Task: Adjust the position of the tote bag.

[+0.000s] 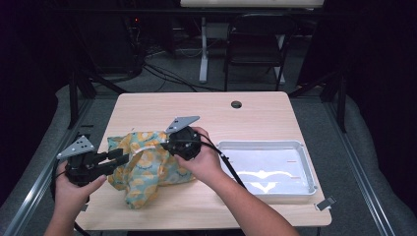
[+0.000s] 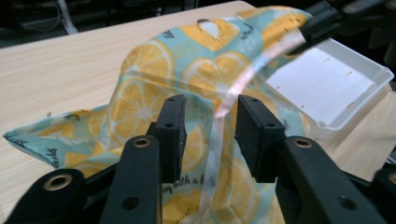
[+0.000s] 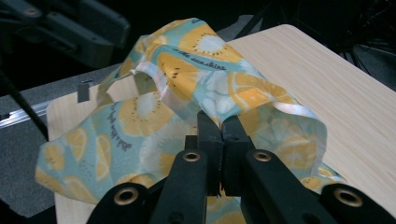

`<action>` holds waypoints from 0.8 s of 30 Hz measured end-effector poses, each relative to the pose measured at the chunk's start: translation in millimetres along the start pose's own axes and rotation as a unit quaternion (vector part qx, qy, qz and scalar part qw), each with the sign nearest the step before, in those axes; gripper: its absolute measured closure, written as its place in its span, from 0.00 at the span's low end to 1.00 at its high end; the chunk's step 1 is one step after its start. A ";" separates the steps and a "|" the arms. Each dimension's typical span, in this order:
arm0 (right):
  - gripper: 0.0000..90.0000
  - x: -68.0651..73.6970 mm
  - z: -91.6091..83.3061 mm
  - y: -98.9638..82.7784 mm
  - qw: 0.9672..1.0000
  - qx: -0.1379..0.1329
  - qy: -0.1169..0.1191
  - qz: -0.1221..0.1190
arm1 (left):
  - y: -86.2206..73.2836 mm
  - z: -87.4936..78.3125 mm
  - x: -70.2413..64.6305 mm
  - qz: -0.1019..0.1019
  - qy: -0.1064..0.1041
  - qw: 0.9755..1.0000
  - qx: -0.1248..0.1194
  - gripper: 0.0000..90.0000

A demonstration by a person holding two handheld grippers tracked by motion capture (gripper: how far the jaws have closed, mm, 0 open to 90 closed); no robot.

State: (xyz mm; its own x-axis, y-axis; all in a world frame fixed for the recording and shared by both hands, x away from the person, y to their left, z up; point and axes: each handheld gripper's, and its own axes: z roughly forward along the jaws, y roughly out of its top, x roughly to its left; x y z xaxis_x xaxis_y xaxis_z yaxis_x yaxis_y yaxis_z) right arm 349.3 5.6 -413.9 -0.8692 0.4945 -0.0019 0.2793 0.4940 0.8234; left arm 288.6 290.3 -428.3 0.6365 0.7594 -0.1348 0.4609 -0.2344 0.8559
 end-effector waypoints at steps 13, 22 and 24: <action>0.99 15.5 -7.2 -17.3 1.000 0.004 0.025 -0.006 | 0.6 -5.2 2.3 -0.004 0.024 0.999 -0.033 0.55; 0.99 20.7 -10.9 -26.9 0.999 0.001 0.038 -0.003 | -1.4 3.3 0.8 0.011 0.022 0.999 -0.020 0.51; 0.99 22.1 -10.5 -28.5 0.999 0.003 0.040 -0.006 | -2.4 6.0 1.3 0.014 0.026 1.000 -0.012 0.51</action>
State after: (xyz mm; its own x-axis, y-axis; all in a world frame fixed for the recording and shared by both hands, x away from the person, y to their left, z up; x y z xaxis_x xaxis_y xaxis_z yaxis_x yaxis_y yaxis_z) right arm 317.8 -5.0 -431.4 -0.9023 0.4298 0.0338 0.2709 0.5043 0.8200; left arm 292.0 288.2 -433.5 0.6158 0.7832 -0.0862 0.4282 -0.2408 0.8710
